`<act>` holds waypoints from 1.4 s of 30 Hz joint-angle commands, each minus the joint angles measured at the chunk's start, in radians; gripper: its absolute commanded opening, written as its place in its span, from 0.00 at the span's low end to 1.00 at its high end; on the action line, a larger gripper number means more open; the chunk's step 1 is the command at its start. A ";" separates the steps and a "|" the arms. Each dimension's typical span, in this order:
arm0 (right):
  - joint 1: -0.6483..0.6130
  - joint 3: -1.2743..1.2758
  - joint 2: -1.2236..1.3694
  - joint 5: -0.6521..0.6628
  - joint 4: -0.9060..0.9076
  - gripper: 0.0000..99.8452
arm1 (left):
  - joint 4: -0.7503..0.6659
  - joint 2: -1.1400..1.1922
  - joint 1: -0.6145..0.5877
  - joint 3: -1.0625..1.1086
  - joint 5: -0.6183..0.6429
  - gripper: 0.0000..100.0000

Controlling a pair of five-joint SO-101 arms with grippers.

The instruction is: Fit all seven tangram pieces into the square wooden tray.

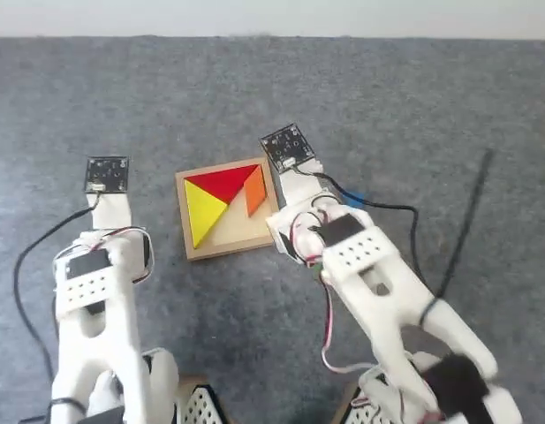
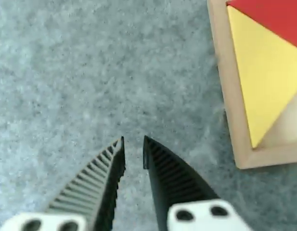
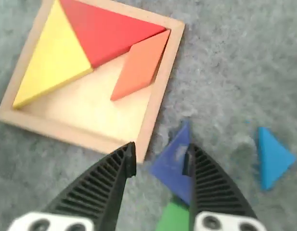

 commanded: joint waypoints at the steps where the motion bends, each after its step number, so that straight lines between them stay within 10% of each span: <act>1: -0.012 -0.086 0.064 -0.051 -0.050 0.19 | -0.031 -0.041 -0.003 -0.002 -0.014 0.08; 42: -0.051 -0.350 0.401 0.000 0.248 0.01 | -0.032 -0.041 -0.003 0.002 -0.020 0.07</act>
